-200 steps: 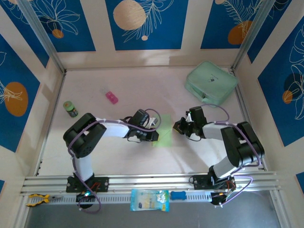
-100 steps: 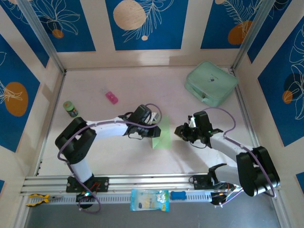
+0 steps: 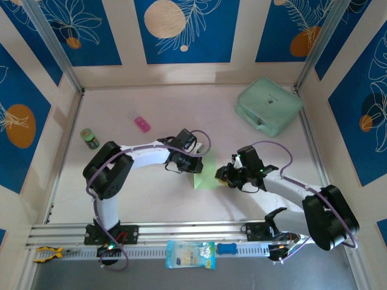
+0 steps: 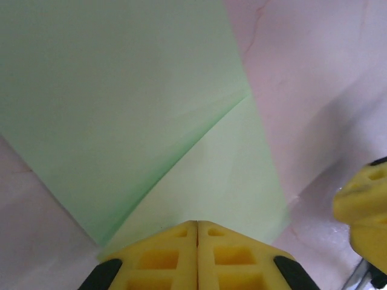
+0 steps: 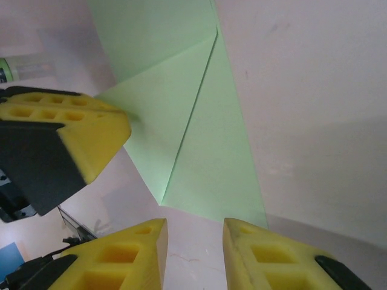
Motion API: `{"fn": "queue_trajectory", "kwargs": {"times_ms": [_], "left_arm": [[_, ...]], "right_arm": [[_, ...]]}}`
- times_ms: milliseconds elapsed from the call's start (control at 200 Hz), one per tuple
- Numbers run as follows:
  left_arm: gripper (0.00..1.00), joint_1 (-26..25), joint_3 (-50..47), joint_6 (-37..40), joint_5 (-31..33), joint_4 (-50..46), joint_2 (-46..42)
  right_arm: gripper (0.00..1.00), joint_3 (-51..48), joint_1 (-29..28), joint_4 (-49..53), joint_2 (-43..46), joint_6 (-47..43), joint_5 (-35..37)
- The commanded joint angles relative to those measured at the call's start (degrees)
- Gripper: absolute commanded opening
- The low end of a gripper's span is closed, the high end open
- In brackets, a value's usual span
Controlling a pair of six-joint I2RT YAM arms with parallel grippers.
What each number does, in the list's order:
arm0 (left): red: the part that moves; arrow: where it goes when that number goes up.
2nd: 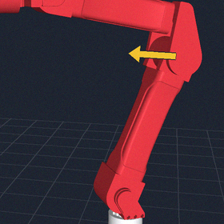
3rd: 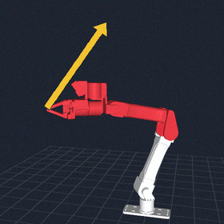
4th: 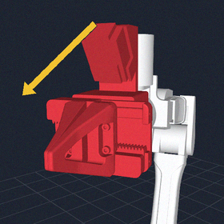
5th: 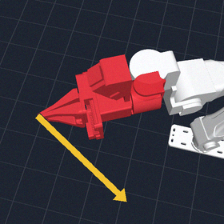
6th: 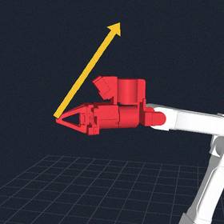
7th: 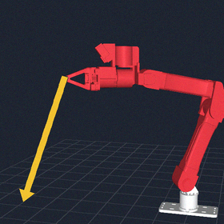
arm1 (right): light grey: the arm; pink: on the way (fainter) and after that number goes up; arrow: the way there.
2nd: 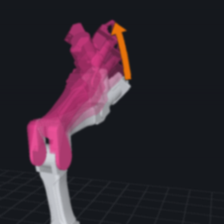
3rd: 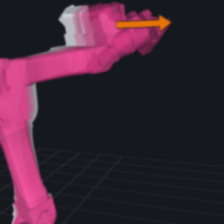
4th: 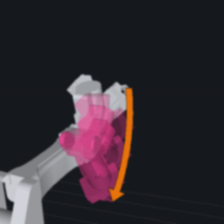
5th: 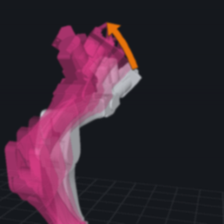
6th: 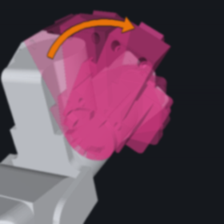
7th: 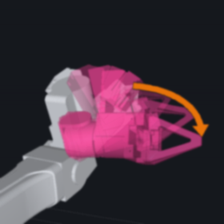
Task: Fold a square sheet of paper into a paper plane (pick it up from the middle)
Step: Turn over the paper at the center of the table.
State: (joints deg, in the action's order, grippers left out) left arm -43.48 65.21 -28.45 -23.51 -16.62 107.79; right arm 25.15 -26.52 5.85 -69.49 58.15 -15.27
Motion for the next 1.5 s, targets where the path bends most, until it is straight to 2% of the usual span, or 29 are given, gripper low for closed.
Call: {"fn": "queue_trajectory", "kwargs": {"times_ms": [0, 455, 655, 885, 1100, 1495], "left_arm": [[0.07, 0.58, 1.67, 2.99, 0.02, -2.88, 2.07], [0.03, 0.58, -3.05, 2.52, 0.35, -0.79, 2.52], [0.03, 0.56, -3.04, 1.92, 0.21, -0.15, 2.06], [0.03, 0.59, -3.88, 1.07, -0.13, 0.89, 1.49], [0.03, 0.59, -4.39, 0.84, -0.12, 1.11, 1.39], [0.03, 0.59, -4.48, 0.76, -0.05, 1.14, 1.22]], "right_arm": [[0.31, 2.45, -1.29, 1.06, -1.87, 1.54, -1.36], [0.39, 8.07, -4.51, 8.06, -8.47, 1.15, 2.84], [0.41, 8.22, -5.27, 7.19, -10.76, 1.52, 3.32], [0.42, 7.51, -6.05, 1.14, -13.01, 3.17, 2.70], [0.52, 7.03, -4.83, -5.76, -12.94, 3.22, 0.56], [0.52, 8.57, -1.11, -11.62, -17.05, 1.31, -1.43]]}}
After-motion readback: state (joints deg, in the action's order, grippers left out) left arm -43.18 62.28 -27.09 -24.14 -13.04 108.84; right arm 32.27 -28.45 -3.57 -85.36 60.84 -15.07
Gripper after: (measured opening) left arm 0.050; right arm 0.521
